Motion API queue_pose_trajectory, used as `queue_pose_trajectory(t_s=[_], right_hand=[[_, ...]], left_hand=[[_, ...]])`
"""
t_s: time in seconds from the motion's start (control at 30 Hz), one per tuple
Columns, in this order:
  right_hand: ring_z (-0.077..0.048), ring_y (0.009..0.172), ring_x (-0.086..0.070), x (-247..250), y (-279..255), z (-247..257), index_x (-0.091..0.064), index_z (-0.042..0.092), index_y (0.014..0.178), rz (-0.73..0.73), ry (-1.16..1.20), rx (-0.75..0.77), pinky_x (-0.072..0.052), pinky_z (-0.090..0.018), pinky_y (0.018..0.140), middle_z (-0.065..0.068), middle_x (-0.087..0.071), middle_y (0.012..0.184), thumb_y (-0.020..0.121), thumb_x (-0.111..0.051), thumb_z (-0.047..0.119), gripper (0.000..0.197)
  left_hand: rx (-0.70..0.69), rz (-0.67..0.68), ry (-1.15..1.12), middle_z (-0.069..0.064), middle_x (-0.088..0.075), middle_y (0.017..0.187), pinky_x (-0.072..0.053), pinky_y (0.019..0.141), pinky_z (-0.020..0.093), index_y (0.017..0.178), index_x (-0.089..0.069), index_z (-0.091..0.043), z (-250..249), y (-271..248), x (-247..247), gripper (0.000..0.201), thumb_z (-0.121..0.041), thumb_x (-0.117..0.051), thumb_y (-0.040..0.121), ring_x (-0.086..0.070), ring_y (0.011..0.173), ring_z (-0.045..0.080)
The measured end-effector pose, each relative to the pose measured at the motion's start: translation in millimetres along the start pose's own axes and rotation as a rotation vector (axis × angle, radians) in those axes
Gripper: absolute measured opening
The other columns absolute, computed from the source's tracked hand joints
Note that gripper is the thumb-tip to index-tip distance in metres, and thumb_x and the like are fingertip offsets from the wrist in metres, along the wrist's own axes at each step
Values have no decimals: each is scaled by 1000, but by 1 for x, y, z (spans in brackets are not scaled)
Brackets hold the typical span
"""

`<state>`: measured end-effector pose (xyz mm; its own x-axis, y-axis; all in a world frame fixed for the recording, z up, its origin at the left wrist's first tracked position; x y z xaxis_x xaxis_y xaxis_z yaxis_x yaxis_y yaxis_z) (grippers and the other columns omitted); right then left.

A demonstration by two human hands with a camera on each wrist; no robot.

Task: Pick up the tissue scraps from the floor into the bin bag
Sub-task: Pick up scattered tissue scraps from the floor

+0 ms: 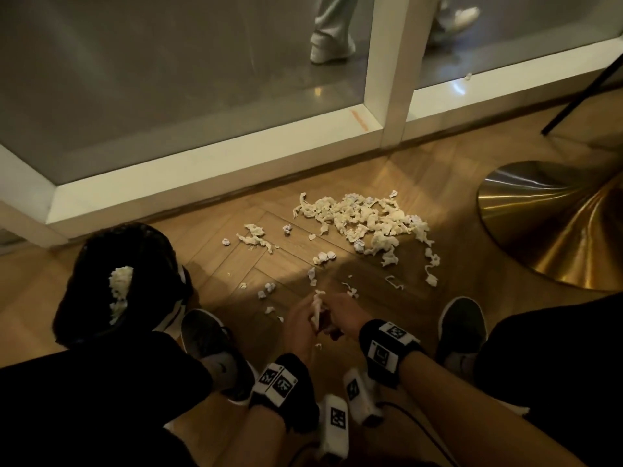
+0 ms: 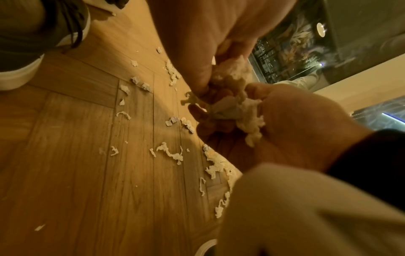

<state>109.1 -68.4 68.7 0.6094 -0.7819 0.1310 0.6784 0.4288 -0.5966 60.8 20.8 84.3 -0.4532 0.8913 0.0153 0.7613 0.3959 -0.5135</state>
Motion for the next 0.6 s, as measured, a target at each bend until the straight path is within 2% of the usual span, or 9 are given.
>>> queue_pose_trajectory(t_s=[0.07,0.13,0.2,0.23,0.33,0.43,0.47,0.53,0.6], right_hand=[[-20,49,-50,-3,-3,-5,-60,15,78,33,105,-47,-41,-25,49,-12,-58,71,100,-41,32,33],[-19,44,-50,-3,-4,-8,-64,5,85,43,195,-90,-39,-21,45,-16,-58,69,98,-40,41,45],[-16,41,-52,-3,-5,-8,-65,0,92,60,230,-94,-39,-19,42,-18,-59,73,98,-40,38,46],[-15,42,-53,-3,-5,-9,-65,0,94,69,238,-100,-41,-19,42,-18,-60,75,98,-40,38,45],[-21,52,-61,-2,2,-21,-66,7,99,65,165,-153,-46,-24,46,-18,-65,83,94,-43,52,50],[-35,74,-68,-3,4,-26,-69,10,103,77,176,-168,-52,-34,61,-22,-69,100,86,-52,58,54],[-33,71,-67,-2,4,-26,-69,8,102,81,179,-175,-51,-34,61,-22,-70,97,86,-52,58,55],[-23,55,-62,2,0,-23,-68,4,93,85,161,-183,-48,-27,53,-16,-68,79,89,-50,56,55],[-18,44,-53,5,-4,-19,-66,6,81,106,155,-182,-41,-22,46,-10,-61,62,93,-47,53,52]], left_hand=[[1,45,22,0,-69,93,-53,63,15,113,-65,-13,0,-4,-4,35,5,-42,94,-67,81,6],[-25,45,97,-1,-71,99,-57,76,25,114,-67,-20,4,-4,-4,35,0,-47,93,-68,91,11],[-43,38,146,2,-70,110,-55,90,37,120,-67,-18,8,-3,-2,32,-7,-54,93,-65,105,17],[-48,29,155,2,-70,112,-54,91,36,120,-66,-16,10,-2,-1,31,-9,-56,92,-64,106,17],[-69,-24,184,0,-67,110,-55,85,32,117,-65,-14,11,-1,0,28,-8,-60,90,-63,103,16],[-53,-82,138,-2,-62,102,-58,72,31,103,-56,-24,15,-4,0,26,-4,-61,87,-61,92,11],[-63,-87,127,-3,-61,100,-57,65,25,100,-55,-22,15,-5,-1,24,-3,-61,87,-60,88,8],[-101,-89,114,-4,-60,97,-49,53,10,98,-56,-15,12,-9,-4,17,-3,-61,87,-57,84,2],[-151,-95,112,-4,-62,94,-48,56,9,93,-58,-13,10,-11,-5,13,-4,-64,86,-60,85,6]])
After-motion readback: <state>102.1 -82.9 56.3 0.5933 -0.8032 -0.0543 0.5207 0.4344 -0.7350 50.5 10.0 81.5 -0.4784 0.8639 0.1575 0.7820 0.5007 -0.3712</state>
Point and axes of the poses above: each hand's wrist, its own y-axis towards the middle knuckle, its own x-axis out of the back of the hand, z = x × y, the point moved 9 cm from there along y, towards the middle knuckle
